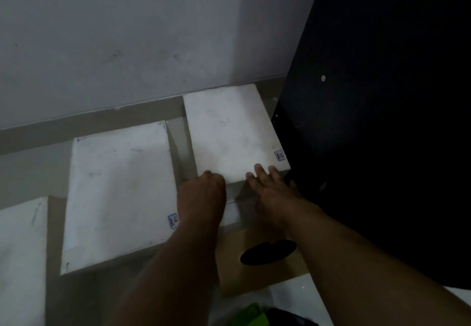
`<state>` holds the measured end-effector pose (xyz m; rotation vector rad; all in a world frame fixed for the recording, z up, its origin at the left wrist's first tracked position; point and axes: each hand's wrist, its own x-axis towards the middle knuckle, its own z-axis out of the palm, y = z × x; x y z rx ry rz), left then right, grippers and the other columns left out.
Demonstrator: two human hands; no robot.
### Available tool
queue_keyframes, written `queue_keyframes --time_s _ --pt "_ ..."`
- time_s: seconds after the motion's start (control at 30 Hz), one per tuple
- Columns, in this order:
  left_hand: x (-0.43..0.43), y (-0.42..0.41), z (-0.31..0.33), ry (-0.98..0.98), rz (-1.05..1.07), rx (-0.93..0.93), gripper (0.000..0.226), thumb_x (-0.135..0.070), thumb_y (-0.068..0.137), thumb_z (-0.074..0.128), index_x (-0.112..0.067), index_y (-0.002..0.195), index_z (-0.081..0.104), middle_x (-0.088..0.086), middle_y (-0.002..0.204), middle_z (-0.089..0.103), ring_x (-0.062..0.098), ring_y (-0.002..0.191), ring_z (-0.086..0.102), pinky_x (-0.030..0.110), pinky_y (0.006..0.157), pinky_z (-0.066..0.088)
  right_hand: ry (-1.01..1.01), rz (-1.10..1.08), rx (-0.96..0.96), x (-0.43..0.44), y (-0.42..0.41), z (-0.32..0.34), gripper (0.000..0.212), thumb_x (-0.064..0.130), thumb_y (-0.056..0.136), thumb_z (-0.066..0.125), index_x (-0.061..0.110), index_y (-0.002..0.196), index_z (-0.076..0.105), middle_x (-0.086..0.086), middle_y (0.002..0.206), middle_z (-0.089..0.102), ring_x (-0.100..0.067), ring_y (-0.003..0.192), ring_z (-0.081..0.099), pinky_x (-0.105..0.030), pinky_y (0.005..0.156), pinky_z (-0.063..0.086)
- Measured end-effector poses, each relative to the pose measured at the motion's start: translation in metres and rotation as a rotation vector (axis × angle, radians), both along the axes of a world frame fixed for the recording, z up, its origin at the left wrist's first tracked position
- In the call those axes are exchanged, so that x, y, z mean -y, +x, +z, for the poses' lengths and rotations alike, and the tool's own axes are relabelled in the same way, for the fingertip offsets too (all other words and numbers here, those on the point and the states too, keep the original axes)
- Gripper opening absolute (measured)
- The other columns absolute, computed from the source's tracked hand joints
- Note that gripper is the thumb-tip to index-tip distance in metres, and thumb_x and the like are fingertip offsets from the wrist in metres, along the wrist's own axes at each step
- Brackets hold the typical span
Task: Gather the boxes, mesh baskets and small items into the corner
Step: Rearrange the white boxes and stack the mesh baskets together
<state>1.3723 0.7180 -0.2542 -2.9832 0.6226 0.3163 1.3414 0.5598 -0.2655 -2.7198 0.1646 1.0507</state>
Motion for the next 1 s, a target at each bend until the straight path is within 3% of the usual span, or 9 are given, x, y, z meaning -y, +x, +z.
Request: queue_keyframes --time_s 0.1,0.2,0.53,0.63,0.7,0.77,0.83,0.87,1.0 --pt "0.007 0.023 -0.004 -0.005 -0.009 0.025 0.014 -0.015 0.098 0.047 -0.014 0.101 0.060 0.004 0.088 0.060 0.020 0.072 0.059 0.030 0.066 0.049 -0.015 0.008 -0.014 0.008 0.022 -0.001 0.086 0.015 0.095 0.051 0.035 0.154 -0.009 0.008 0.158 -0.030 -0.023 0.145 -0.028 -0.058 0.116 -0.002" --pt "0.013 0.041 -0.007 0.021 -0.030 0.054 0.014 -0.015 0.097 0.045 -0.015 0.095 0.059 0.004 0.081 0.058 0.017 0.061 0.046 0.031 0.061 0.041 -0.022 0.017 -0.026 0.016 0.034 -0.001 0.083 0.016 0.098 0.047 0.034 0.154 -0.011 0.008 0.157 -0.032 -0.023 0.144 -0.030 -0.060 0.117 0.000" --pt "0.016 0.047 -0.008 0.008 -0.079 0.035 0.020 -0.017 0.101 0.038 -0.016 0.096 0.057 0.000 0.068 0.044 0.012 0.052 0.038 0.031 0.063 0.037 -0.091 0.080 -0.113 0.027 0.041 0.003 0.084 0.019 0.099 0.045 0.035 0.151 -0.018 0.010 0.153 -0.039 -0.021 0.143 -0.034 -0.063 0.115 0.000" --pt "0.004 0.054 -0.004 -0.037 -0.084 -0.074 0.022 -0.017 0.100 0.041 -0.015 0.115 0.057 0.006 0.097 0.061 0.023 0.083 0.059 0.035 0.069 0.043 -0.136 0.079 -0.117 0.022 0.045 0.007 0.081 0.017 0.100 0.043 0.033 0.153 -0.016 0.007 0.156 -0.035 -0.023 0.145 -0.028 -0.063 0.116 0.003" --pt "-0.019 0.055 -0.003 -0.034 -0.162 -0.167 0.035 -0.025 0.099 0.048 -0.017 0.132 0.050 0.008 0.132 0.055 0.029 0.119 0.052 0.042 0.089 0.046 -0.185 0.069 -0.110 0.014 0.045 0.007 0.077 0.018 0.099 0.041 0.028 0.155 -0.011 0.003 0.159 -0.028 -0.028 0.148 -0.019 -0.062 0.117 0.006" --pt "-0.049 0.052 -0.003 -0.043 -0.180 -0.211 0.049 -0.033 0.099 0.050 -0.021 0.145 0.039 0.007 0.152 0.038 0.031 0.140 0.033 0.048 0.107 0.037 -0.234 0.079 0.021 0.002 0.042 0.010 0.065 0.025 0.098 0.042 0.019 0.155 0.012 -0.007 0.164 0.000 -0.032 0.149 0.008 -0.059 0.116 0.016" --pt "-0.082 0.044 0.001 -0.060 -0.129 -0.191 0.060 -0.038 0.099 0.048 -0.023 0.152 0.025 0.007 0.160 0.023 0.031 0.147 0.020 0.049 0.115 0.027 -0.264 0.162 0.320 -0.020 0.035 0.016 0.045 0.035 0.097 0.042 0.016 0.138 0.044 -0.010 0.146 0.041 -0.031 0.128 0.043 -0.050 0.106 0.036" --pt "-0.097 0.038 0.003 -0.067 -0.101 -0.163 0.064 -0.042 0.098 0.048 -0.024 0.153 0.019 0.007 0.161 0.018 0.030 0.148 0.016 0.049 0.116 0.025 -0.237 0.198 0.447 -0.035 0.031 0.019 0.042 0.041 0.097 0.043 0.019 0.132 0.050 -0.007 0.138 0.049 -0.029 0.119 0.050 -0.045 0.099 0.042" --pt "-0.150 0.014 0.014 -0.031 0.018 -0.119 0.095 -0.063 0.087 0.053 -0.026 0.154 -0.003 0.008 0.163 0.005 0.033 0.148 0.008 0.053 0.115 0.024 0.063 0.191 0.468 -0.107 0.019 0.033 0.065 0.056 0.091 0.052 0.032 0.147 0.028 -0.003 0.156 0.025 -0.029 0.133 0.037 -0.046 0.101 0.042"
